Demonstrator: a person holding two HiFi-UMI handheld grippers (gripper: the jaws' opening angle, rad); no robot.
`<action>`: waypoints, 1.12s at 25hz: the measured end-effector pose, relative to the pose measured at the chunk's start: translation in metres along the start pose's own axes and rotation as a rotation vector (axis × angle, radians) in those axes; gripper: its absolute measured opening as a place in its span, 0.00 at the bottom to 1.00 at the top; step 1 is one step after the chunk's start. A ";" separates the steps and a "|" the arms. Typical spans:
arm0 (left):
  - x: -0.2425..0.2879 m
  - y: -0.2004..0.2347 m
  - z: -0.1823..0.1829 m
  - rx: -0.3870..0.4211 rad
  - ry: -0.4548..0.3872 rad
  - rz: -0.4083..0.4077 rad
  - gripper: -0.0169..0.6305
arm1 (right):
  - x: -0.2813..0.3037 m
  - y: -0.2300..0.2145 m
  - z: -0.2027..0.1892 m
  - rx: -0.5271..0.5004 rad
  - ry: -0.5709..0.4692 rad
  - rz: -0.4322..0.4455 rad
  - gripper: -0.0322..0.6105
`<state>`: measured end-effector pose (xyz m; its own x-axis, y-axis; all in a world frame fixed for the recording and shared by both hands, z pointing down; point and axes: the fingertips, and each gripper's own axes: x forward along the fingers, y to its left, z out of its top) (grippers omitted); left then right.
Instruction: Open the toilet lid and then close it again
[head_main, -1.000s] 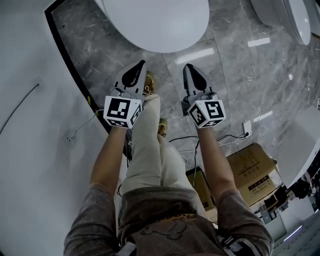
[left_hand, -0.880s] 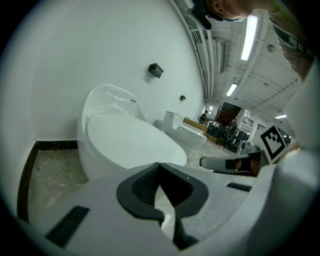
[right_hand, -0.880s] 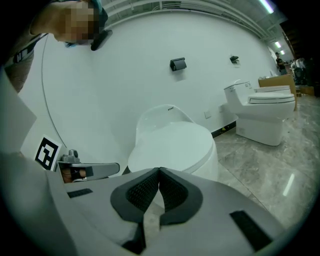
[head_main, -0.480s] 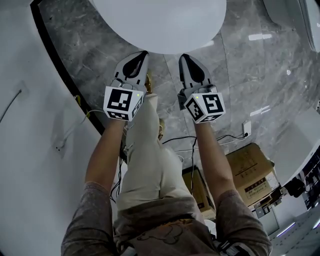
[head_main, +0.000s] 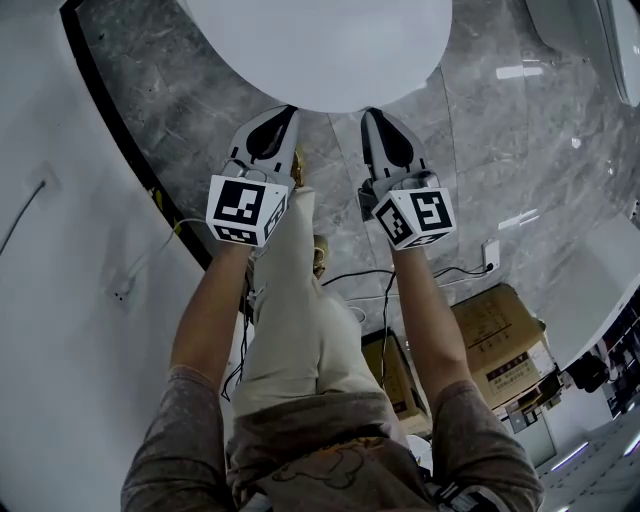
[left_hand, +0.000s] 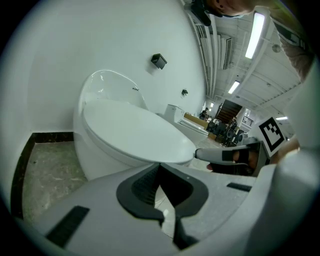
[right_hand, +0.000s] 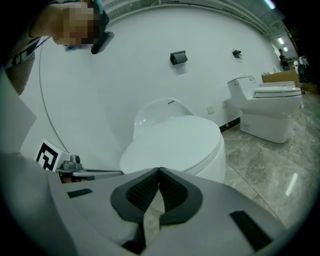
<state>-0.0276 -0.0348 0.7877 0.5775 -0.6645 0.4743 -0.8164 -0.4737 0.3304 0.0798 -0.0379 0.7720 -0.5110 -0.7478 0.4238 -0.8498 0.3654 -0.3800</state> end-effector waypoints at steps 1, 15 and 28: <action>-0.001 0.000 0.001 -0.003 -0.001 -0.001 0.04 | 0.001 0.001 0.002 0.001 -0.002 0.001 0.09; -0.031 -0.020 0.059 -0.051 -0.004 -0.018 0.04 | -0.026 0.029 0.065 0.000 -0.001 0.011 0.09; -0.077 -0.025 0.200 -0.106 -0.125 -0.005 0.04 | -0.042 0.090 0.216 -0.073 -0.084 0.075 0.09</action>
<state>-0.0507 -0.0875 0.5794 0.5724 -0.7320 0.3696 -0.8056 -0.4178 0.4201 0.0527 -0.0932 0.5426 -0.5637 -0.7594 0.3250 -0.8182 0.4593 -0.3459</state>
